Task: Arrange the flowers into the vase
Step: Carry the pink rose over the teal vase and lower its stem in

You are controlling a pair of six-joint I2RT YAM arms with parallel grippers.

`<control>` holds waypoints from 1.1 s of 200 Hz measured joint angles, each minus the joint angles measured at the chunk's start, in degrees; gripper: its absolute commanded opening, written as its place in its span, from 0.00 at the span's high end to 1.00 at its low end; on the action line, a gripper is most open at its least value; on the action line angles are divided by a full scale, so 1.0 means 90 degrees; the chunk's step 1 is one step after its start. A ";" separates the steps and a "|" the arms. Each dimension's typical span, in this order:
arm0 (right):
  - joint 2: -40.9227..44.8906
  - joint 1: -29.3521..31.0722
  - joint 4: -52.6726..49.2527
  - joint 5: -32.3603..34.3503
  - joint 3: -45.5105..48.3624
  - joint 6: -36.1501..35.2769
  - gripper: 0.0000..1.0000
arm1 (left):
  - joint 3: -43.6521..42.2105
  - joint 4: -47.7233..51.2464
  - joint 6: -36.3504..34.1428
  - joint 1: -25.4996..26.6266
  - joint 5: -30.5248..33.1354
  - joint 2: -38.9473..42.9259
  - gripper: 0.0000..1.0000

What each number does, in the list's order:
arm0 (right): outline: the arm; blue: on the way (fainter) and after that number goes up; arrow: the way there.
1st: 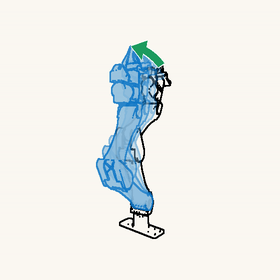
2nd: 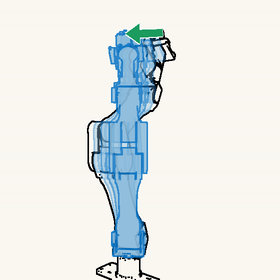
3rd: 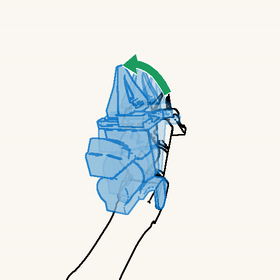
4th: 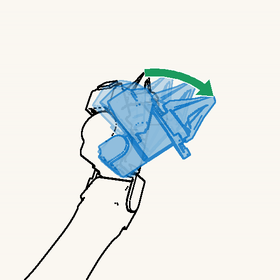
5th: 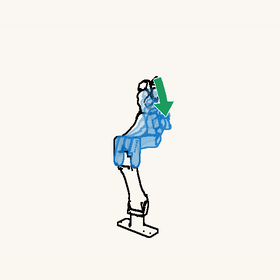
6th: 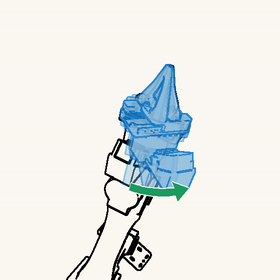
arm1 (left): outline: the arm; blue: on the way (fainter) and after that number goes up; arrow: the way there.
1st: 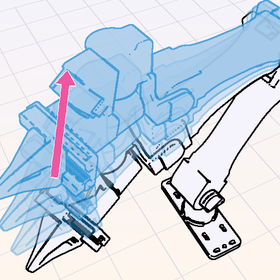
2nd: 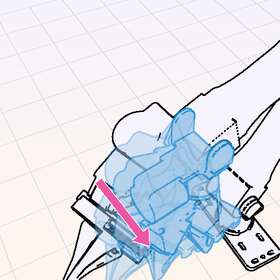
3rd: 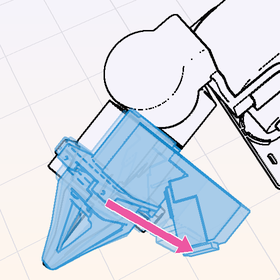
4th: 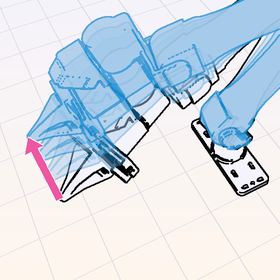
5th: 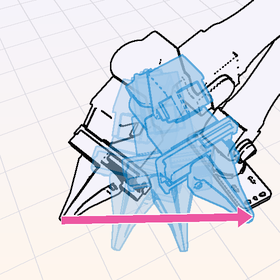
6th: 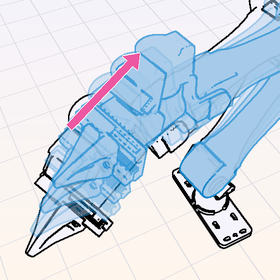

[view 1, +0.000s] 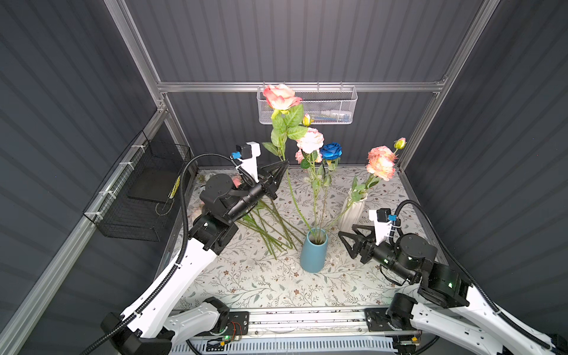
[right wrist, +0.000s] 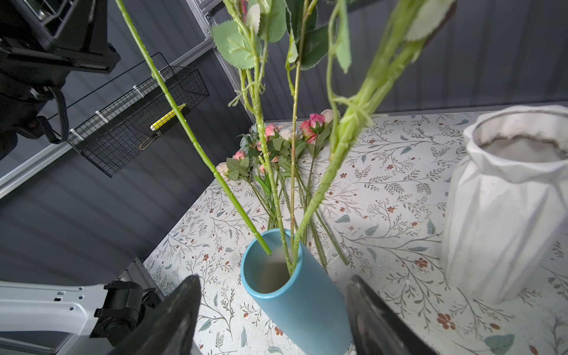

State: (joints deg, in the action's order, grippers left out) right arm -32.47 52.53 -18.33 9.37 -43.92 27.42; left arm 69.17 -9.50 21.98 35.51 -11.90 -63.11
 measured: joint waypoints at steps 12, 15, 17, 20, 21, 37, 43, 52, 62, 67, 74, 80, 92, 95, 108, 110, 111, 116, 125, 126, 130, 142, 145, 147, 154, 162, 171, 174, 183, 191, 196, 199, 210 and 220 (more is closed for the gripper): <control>0.0000 0.0000 0.0000 0.0000 0.0000 0.0000 0.24 | -0.0180 -0.0029 -0.0175 0.0194 0.0155 -0.0002 1.00; 0.0002 0.0000 0.0000 0.0000 0.0000 0.0000 0.24 | -0.0216 -0.0027 -0.0202 0.0240 0.0180 -0.0005 1.00; 0.0002 0.0000 0.0002 0.0000 0.0000 0.0000 0.24 | -0.0240 -0.0027 -0.0238 0.0279 0.0199 -0.0010 1.00; 0.0002 0.0000 0.0002 0.0000 0.0000 0.0000 0.24 | -0.0267 -0.0024 -0.0270 0.0328 0.0231 -0.0015 1.00; 0.0002 0.0000 0.0000 0.0000 0.0000 0.0002 0.24 | -0.0279 -0.0019 -0.0282 0.0352 0.0245 -0.0017 1.00; 0.0005 0.0000 -0.0005 0.0000 0.0000 0.0002 0.24 | -0.0389 0.0017 -0.0464 0.0607 0.0372 -0.0034 0.99; 0.0010 0.0000 -0.0012 0.0002 0.0000 0.0002 0.24 | -0.0427 0.0017 -0.0510 0.0687 0.0401 -0.0029 0.96; 0.0017 0.0000 -0.0019 0.0002 0.0000 0.0002 0.24 | -0.0491 -0.0002 -0.0561 0.0789 0.0444 -0.0015 0.93; 0.0032 0.0000 -0.0019 0.0005 0.0000 0.0005 0.24 | -0.0602 -0.0032 -0.0568 0.0889 0.0478 0.0010 0.89; 0.0041 0.0000 -0.0019 0.0005 0.0000 0.0002 0.24 | -0.0673 -0.0053 -0.0568 0.0937 0.0495 0.0029 0.87; 0.0056 0.0000 -0.0019 0.0007 0.0000 0.0005 0.24 | -0.0770 -0.0061 -0.0561 0.1003 0.0512 0.0056 0.83; 0.0063 0.0000 -0.0019 0.0007 0.0000 0.0005 0.24 | -0.0850 -0.0073 -0.0559 0.1059 0.0539 0.0073 0.80; 0.0075 0.0000 -0.0017 0.0007 0.0000 0.0005 0.24 | -0.0996 -0.0087 -0.0544 0.1154 0.0590 0.0085 0.74; 0.0073 0.0000 -0.0017 0.0007 0.0000 0.0005 0.24 | -0.1022 -0.0085 -0.0520 0.1173 0.0600 0.0085 0.72; 0.0073 0.0000 -0.0017 0.0007 0.0005 0.0005 0.23 | -0.1156 -0.0092 -0.0474 0.1234 0.0648 0.0095 0.65; 0.0073 0.0000 -0.0017 0.0007 0.0005 0.0005 0.23 | -0.1173 -0.0090 -0.0491 0.1239 0.0661 0.0097 0.64; 0.0073 0.0000 -0.0017 0.0007 0.0005 0.0005 0.23 | -0.1180 -0.0087 -0.0495 0.1243 0.0663 0.0097 0.64; 0.0073 0.0000 -0.0017 0.0007 0.0005 0.0005 0.23 | -0.1222 -0.0080 -0.0452 0.1263 0.0673 0.0109 0.60; 0.0073 0.0000 -0.0017 0.0007 0.0005 0.0005 0.23 | -0.1280 -0.0073 -0.0423 0.1273 0.0709 0.0148 0.55; 0.0075 0.0000 -0.0017 0.0007 0.0005 0.0005 0.23 | -0.1285 -0.0073 -0.0425 0.1273 0.0709 0.0153 0.54; 0.0075 0.0000 -0.0017 0.0007 0.0007 0.0005 0.23 | -0.1304 -0.0070 -0.0379 0.1280 0.0714 0.0175 0.52; 0.0080 0.0000 -0.0015 0.0007 0.0012 0.0007 0.23 | -0.1338 -0.0049 -0.0345 0.1304 0.0748 0.0279 0.44; 0.0083 0.0000 -0.0015 0.0007 0.0015 0.0010 0.23 | -0.1345 -0.0044 -0.0364 0.1304 0.0760 0.0311 0.41; 0.0087 0.0000 -0.0015 0.0007 0.0017 0.0015 0.23 | -0.1350 -0.0049 -0.0345 0.1307 0.0760 0.0333 0.40; 0.0097 0.0000 -0.0015 0.0007 0.0022 0.0024 0.23 | -0.1360 -0.0044 -0.0318 0.1309 0.0772 0.0408 0.34; 0.0117 0.0000 -0.0012 0.0007 0.0034 0.0029 0.23 | -0.1365 -0.0034 -0.0279 0.1309 0.0784 0.0500 0.28; 0.0146 0.0000 -0.0015 0.0007 0.0049 0.0039 0.23 | -0.1367 -0.0017 -0.0291 0.1309 0.0799 0.0588 0.23; 0.0151 0.0000 -0.0017 0.0007 0.0053 0.0049 0.22 | -0.1367 -0.0015 -0.0250 0.1309 0.0804 0.0612 0.22; 0.0168 0.0000 -0.0017 0.0010 0.0058 0.0056 0.22 | -0.1375 0.0024 -0.0228 0.1309 0.0831 0.0685 0.19; 0.0177 0.0000 -0.0012 0.0007 0.0058 0.0066 0.22 | -0.1404 0.0066 -0.0216 0.1309 0.0857 0.0763 0.18; 0.0185 0.0000 -0.0015 0.0007 0.0061 0.0068 0.22 | -0.1426 0.0102 -0.0202 0.1309 0.0879 0.0804 0.17; 0.0187 0.0000 -0.0015 0.0010 0.0061 0.0070 0.22 | -0.1450 0.0121 -0.0204 0.1309 0.0894 0.0845 0.17; 0.0194 0.0000 -0.0012 0.0007 0.0061 0.0070 0.22 | -0.1528 0.0236 -0.0204 0.1309 0.0967 0.0974 0.15; 0.0194 0.0000 -0.0012 0.0010 0.0063 0.0073 0.22 | -0.1576 0.0352 -0.0204 0.1309 0.1047 0.1083 0.14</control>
State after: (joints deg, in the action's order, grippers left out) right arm -30.72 52.53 -18.44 9.45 -43.35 28.08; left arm 54.98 -6.33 20.14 47.29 -2.48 -53.36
